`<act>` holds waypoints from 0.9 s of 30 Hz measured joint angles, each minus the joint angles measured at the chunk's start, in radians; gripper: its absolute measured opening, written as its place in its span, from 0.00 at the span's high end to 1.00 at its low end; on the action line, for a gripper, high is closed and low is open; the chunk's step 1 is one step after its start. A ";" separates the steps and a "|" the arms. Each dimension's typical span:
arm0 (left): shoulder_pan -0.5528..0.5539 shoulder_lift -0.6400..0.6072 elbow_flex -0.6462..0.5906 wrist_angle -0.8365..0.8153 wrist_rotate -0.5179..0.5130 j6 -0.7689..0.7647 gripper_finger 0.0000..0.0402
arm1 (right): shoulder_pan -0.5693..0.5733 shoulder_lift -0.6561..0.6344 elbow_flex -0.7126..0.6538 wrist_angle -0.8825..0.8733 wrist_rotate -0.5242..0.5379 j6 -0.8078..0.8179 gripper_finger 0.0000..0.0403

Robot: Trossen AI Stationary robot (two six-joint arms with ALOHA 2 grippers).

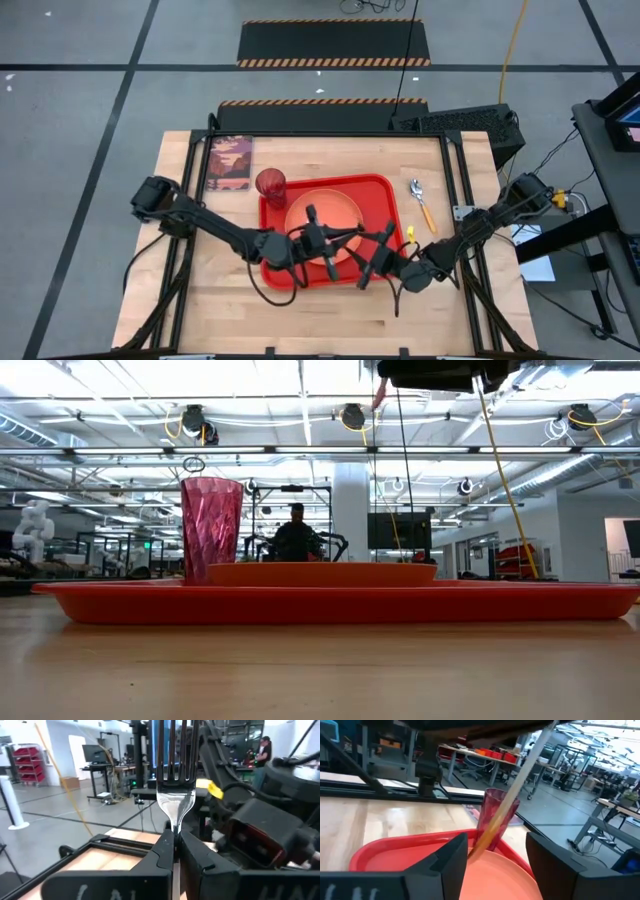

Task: Pick and place plate/cup/fork/spoon on tray
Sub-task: Put the white orange fork on the right side of the orange plate

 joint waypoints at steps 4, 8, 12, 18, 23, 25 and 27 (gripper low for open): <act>0.000 0.026 0.022 -0.007 0.009 0.010 0.97 | -0.005 0.000 0.000 -0.008 -0.025 0.007 0.53; 0.000 0.027 0.024 -0.005 0.011 0.003 0.97 | -0.004 0.000 0.000 -0.007 -0.028 0.007 0.58; 0.002 0.028 0.024 -0.004 0.021 0.003 0.98 | -0.004 0.000 0.000 -0.007 -0.029 0.005 0.66; 0.002 0.028 0.024 0.003 0.048 0.003 0.96 | -0.003 0.000 0.000 -0.008 -0.029 -0.002 0.83; -0.004 0.028 0.024 -0.004 0.060 0.001 0.94 | -0.002 0.000 0.000 -0.007 -0.016 -0.022 0.97; -0.011 0.028 0.024 -0.013 0.061 0.000 0.92 | -0.002 -0.001 0.000 -0.007 -0.017 -0.022 0.98; -0.016 0.020 0.024 -0.033 0.062 -0.002 0.89 | -0.002 -0.001 0.000 -0.010 -0.020 -0.025 0.98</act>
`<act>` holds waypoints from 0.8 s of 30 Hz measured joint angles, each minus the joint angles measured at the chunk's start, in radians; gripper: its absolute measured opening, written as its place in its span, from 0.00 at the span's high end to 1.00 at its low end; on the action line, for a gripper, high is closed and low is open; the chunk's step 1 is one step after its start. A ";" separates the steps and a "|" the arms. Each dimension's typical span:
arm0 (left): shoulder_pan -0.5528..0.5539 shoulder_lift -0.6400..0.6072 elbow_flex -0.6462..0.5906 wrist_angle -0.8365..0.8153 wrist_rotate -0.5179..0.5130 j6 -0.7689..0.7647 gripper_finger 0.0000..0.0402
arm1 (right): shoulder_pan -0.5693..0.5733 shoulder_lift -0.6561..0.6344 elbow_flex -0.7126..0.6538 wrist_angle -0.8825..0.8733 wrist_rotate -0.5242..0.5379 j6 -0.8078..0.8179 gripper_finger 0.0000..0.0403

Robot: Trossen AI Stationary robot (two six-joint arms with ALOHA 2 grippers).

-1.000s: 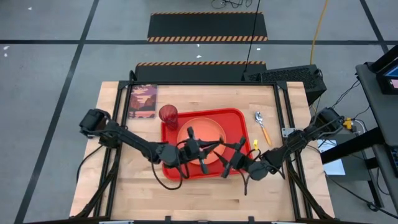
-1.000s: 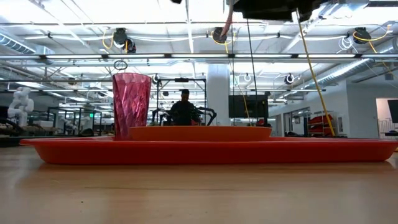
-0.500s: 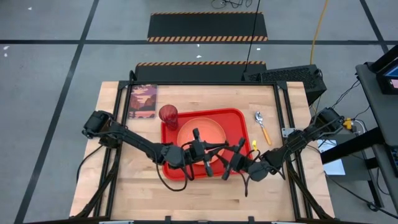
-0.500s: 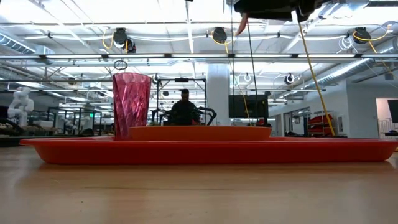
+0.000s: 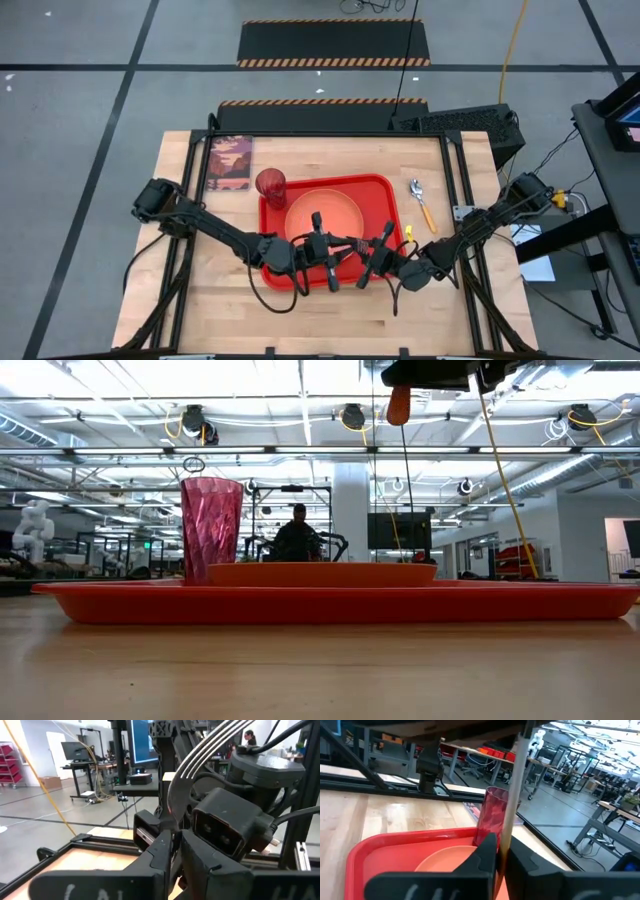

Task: Pick and place plate/cup/fork/spoon on tray
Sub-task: Put the white orange fork on the right side of the orange plate

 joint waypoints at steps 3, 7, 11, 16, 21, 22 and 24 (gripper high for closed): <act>-0.004 -0.027 0.000 -0.046 -0.006 -0.005 0.83 | 0.001 0.000 0.000 -0.009 -0.001 0.000 0.99; -0.019 -0.085 0.000 -0.174 -0.014 -0.036 0.77 | 0.007 -0.011 0.000 -0.044 -0.006 0.001 0.99; -0.030 -0.146 0.000 -0.335 -0.019 -0.093 0.75 | 0.008 -0.064 0.000 -0.140 -0.059 0.053 1.00; -0.038 -0.177 0.001 -0.457 -0.021 -0.147 0.75 | 0.008 -0.166 0.000 -0.329 -0.183 0.195 1.00; -0.033 -0.167 0.001 -0.455 0.020 -0.152 0.75 | 0.005 -0.264 -0.023 -0.470 -0.314 0.306 1.00; -0.026 -0.160 0.001 -0.455 0.052 -0.160 0.75 | 0.005 -0.284 -0.040 -0.468 -0.345 0.319 1.00; -0.013 -0.150 0.000 -0.467 0.130 -0.173 0.75 | 0.002 -0.325 -0.083 -0.456 -0.410 0.334 1.00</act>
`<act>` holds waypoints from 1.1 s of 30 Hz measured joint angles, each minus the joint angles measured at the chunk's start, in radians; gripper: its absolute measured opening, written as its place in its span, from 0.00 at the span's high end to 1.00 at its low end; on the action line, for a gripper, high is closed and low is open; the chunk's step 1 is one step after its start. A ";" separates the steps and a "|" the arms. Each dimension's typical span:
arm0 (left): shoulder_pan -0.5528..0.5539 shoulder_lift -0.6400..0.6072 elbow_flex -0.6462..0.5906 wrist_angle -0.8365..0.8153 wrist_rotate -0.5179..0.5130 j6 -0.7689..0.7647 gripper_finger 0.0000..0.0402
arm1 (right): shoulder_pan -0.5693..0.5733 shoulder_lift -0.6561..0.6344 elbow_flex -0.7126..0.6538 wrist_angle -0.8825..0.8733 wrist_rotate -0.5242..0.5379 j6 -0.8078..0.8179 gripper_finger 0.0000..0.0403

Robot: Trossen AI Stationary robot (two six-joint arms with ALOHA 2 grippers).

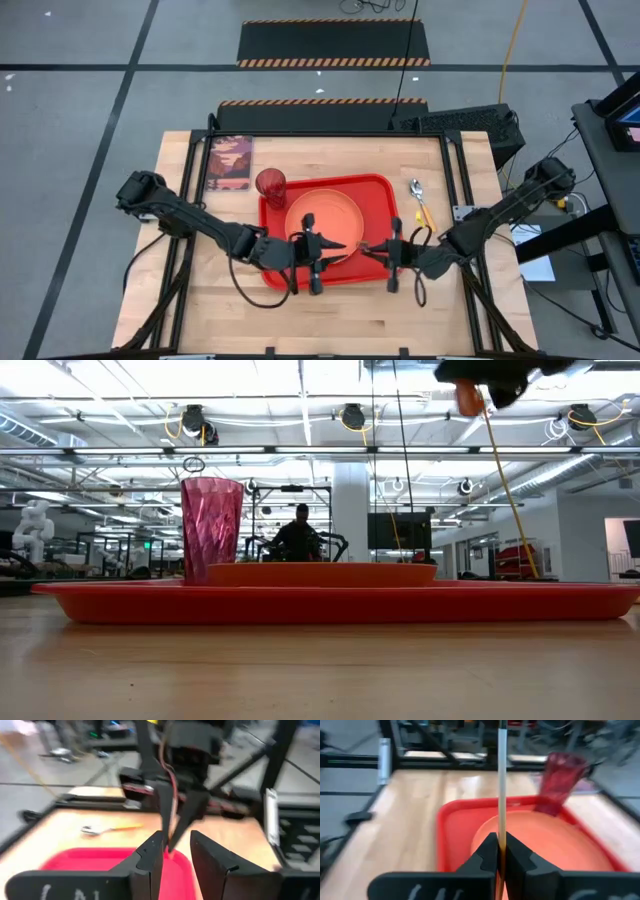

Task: Pick and place plate/cup/fork/spoon on tray
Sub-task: Put the white orange fork on the right side of the orange plate

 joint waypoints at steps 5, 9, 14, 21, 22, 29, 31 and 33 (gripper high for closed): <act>0.030 0.036 0.000 0.053 0.164 -0.008 0.74 | -0.030 -0.091 -0.129 0.148 -0.168 0.033 1.00; 0.048 0.093 0.000 0.141 0.193 0.030 0.69 | -0.068 -0.120 -0.228 0.324 -0.276 0.033 1.00; 0.084 0.159 0.000 0.279 0.189 -0.001 0.53 | -0.104 -0.130 -0.280 0.403 -0.302 0.035 1.00; 0.132 0.229 0.000 0.353 0.190 -0.063 0.37 | -0.123 -0.130 -0.287 0.398 -0.303 0.039 1.00; 0.135 0.242 0.000 0.375 0.192 -0.063 0.36 | -0.124 -0.130 -0.287 0.399 -0.303 0.036 1.00; 0.138 0.274 0.000 0.460 0.195 -0.014 0.43 | -0.124 -0.130 -0.287 0.391 -0.303 0.025 1.00; 0.141 0.274 0.000 0.483 0.204 -0.018 0.47 | -0.125 -0.130 -0.287 0.391 -0.302 0.019 1.00; 0.144 0.274 0.001 0.494 0.219 -0.021 0.53 | -0.132 -0.130 -0.287 0.391 -0.302 0.016 1.00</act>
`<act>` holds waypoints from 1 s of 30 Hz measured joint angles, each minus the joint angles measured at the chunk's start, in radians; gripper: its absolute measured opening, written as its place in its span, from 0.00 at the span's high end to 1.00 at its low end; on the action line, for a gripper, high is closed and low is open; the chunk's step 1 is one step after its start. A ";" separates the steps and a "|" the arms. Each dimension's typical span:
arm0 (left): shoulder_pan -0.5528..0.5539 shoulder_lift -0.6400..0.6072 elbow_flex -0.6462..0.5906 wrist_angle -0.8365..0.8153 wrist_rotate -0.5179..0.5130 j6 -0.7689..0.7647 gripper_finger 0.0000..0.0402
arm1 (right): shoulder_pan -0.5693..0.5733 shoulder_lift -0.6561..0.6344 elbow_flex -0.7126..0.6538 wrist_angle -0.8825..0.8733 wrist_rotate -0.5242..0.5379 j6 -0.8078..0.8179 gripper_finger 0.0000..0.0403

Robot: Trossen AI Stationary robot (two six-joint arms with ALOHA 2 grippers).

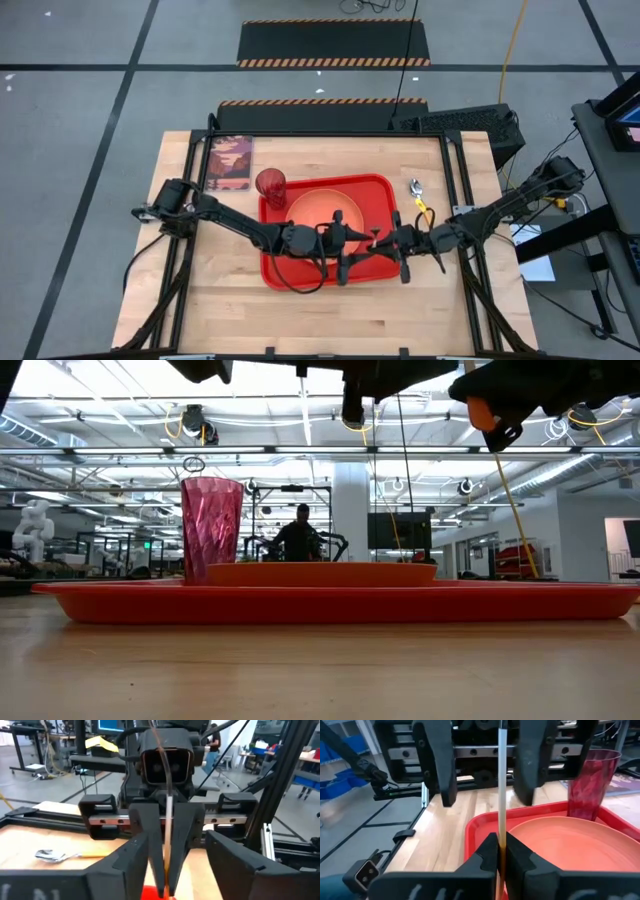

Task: Pick and place plate/cup/fork/spoon on tray
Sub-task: Put the white orange fork on the right side of the orange plate

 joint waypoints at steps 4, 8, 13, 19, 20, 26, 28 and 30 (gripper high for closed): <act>0.002 0.000 0.000 0.005 0.001 -0.021 0.62 | -0.011 0.000 0.000 0.000 0.000 0.006 1.00; 0.002 0.000 0.000 0.007 0.002 -0.022 0.69 | -0.013 0.000 0.000 0.000 0.000 0.008 1.00; 0.003 0.021 0.001 0.030 0.002 -0.024 0.72 | -0.013 0.000 0.000 0.001 0.001 0.008 1.00; 0.014 0.061 0.001 0.100 0.003 -0.027 0.72 | -0.015 0.000 0.001 0.001 0.002 0.009 1.00; 0.017 0.061 0.001 0.099 0.003 -0.028 0.72 | -0.015 0.000 0.001 0.000 0.002 0.009 1.00; 0.021 0.062 0.002 0.095 0.003 -0.027 0.74 | -0.015 0.000 0.001 -0.004 0.002 0.005 1.00; 0.021 0.062 0.002 0.097 0.003 -0.026 0.78 | -0.015 0.000 0.001 -0.007 0.002 -0.001 1.00; 0.020 0.062 0.002 0.098 0.003 -0.020 0.86 | -0.015 0.000 0.001 -0.007 0.002 -0.002 1.00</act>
